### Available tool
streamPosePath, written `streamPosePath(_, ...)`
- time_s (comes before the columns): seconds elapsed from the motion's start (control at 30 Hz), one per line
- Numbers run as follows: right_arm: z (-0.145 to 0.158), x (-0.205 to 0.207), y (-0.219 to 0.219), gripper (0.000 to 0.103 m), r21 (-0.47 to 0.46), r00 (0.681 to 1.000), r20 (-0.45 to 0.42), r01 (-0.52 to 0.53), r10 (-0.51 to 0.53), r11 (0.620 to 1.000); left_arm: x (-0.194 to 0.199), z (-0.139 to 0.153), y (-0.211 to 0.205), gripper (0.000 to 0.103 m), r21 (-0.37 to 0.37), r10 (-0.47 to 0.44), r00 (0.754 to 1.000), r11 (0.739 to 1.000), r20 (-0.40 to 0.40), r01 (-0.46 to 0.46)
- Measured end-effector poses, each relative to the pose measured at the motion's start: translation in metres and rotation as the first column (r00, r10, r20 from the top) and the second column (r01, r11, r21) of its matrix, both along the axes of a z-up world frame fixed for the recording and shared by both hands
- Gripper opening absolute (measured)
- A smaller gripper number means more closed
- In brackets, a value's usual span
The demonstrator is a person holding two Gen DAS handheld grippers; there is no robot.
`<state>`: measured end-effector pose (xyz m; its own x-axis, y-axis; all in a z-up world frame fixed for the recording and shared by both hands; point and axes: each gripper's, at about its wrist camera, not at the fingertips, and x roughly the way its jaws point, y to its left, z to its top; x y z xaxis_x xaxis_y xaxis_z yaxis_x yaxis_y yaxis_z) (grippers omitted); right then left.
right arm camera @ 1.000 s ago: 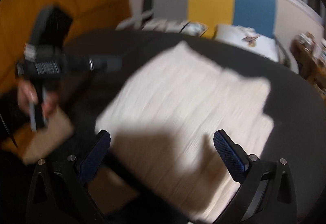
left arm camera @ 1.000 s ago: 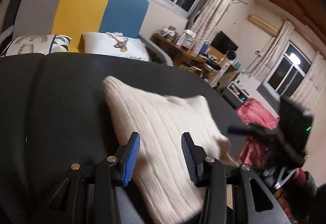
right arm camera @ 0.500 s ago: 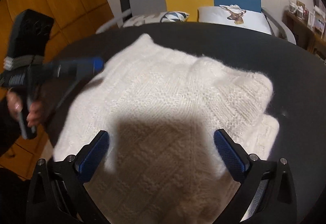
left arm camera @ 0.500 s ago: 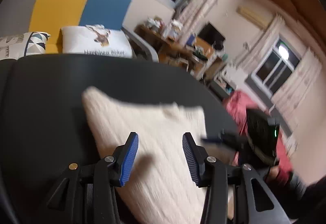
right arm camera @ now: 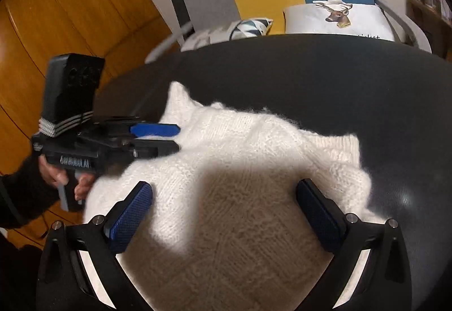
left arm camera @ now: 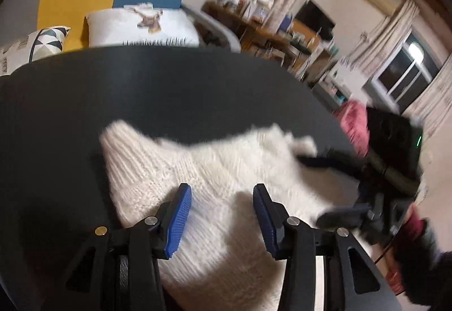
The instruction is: Fold clothes
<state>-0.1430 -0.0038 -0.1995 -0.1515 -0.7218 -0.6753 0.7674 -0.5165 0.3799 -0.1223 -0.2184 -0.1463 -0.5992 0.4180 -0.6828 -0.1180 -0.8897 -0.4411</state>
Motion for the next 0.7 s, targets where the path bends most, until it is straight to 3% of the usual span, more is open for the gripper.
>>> streamPosePath(0.1, 0.015, -0.007, 0.003, 0.103, -0.03, 1.0, -0.011, -0.004, 0.003, 1.0, -0.013, 0.009, -0.008, 0.045, -0.003, 0.03, 0.999, 1.0, -0.031, -0.03)
streamPosePath(0.2, 0.025, -0.023, -0.004, 0.103, -0.018, 1.0, -0.019, -0.011, 0.011, 1.0, -0.036, -0.009, -0.003, 0.046, -0.021, 0.009, 0.998, 1.0, 0.055, -0.008)
streamPosePath(0.27, 0.006, -0.036, -0.012, 0.103, 0.078, 1.0, 0.024, -0.005, 0.003, 0.997, -0.041, -0.022, 0.012, 0.046, -0.112, -0.003, 0.998, 0.994, 0.068, 0.011)
streamPosePath(0.33, -0.012, -0.041, -0.01, 0.103, 0.156, 0.999, 0.015, 0.03, -0.033, 0.987, -0.04, -0.019, 0.016, 0.046, -0.139, 0.006, 0.998, 0.99, 0.063, 0.003)
streamPosePath(0.4, -0.011, -0.04, 0.001, 0.103, 0.093, 0.998, 0.023, 0.049, -0.051, 0.994, -0.035, -0.008, 0.016, 0.046, -0.134, 0.028, 0.999, 0.991, 0.043, -0.022)
streamPosePath(0.47, -0.001, -0.028, 0.011, 0.103, 0.101, 0.996, -0.003, 0.084, -0.084, 0.991, -0.017, 0.009, 0.017, 0.046, -0.129, 0.041, 0.999, 0.991, -0.025, -0.044)
streamPosePath(0.57, 0.028, 0.015, 0.032, 0.103, 0.032, 0.991, -0.096, 0.095, -0.092, 0.995, 0.02, 0.028, 0.03, 0.046, -0.13, 0.022, 0.992, 0.991, -0.127, -0.039)
streamPosePath(0.7, 0.042, 0.072, 0.038, 0.103, -0.042, 0.993, -0.116, -0.019, 0.014, 0.999, 0.066, 0.021, 0.057, 0.046, -0.158, 0.004, 0.988, 0.987, -0.153, -0.028)
